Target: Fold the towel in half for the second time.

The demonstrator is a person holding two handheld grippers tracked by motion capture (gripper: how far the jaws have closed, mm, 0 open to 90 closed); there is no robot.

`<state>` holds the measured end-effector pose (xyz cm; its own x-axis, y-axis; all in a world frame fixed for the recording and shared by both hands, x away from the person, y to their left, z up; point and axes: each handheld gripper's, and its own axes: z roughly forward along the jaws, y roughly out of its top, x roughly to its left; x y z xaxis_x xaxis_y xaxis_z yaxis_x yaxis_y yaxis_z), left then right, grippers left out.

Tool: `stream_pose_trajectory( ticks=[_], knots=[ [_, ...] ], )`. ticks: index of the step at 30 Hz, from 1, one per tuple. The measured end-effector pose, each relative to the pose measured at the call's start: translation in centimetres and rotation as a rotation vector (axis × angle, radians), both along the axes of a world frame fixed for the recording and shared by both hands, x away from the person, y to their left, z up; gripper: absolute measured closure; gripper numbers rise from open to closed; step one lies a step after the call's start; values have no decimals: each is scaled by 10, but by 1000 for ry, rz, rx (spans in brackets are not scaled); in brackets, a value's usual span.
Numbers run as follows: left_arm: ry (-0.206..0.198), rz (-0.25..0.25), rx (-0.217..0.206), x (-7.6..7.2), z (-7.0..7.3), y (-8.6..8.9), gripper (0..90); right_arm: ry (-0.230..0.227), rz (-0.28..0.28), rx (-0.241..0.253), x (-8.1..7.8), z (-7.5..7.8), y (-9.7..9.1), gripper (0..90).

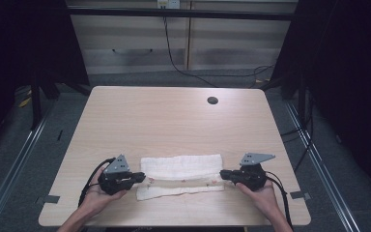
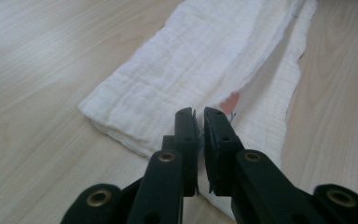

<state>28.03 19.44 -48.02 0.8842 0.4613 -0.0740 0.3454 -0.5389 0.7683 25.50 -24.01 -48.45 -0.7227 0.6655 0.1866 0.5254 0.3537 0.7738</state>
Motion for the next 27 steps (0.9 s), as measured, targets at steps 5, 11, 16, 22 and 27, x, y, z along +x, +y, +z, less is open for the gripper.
stream_pose_trajectory(
  ticks=[5,11,16,22,27],
  knots=[
    [13,-20,22,-3,-4,-3,843,19,16,-5,-1,-5,3,865],
    [47,-30,36,-3,-12,-8,807,25,37,-31,-2,-9,8,814],
    [58,-19,-7,-2,-9,-5,692,14,38,-12,-3,-6,9,725],
    [43,-6,-103,3,6,4,599,-12,-6,89,-1,5,1,659],
    [29,72,-99,14,9,11,615,-35,-35,96,4,10,-2,668]
  ],
)
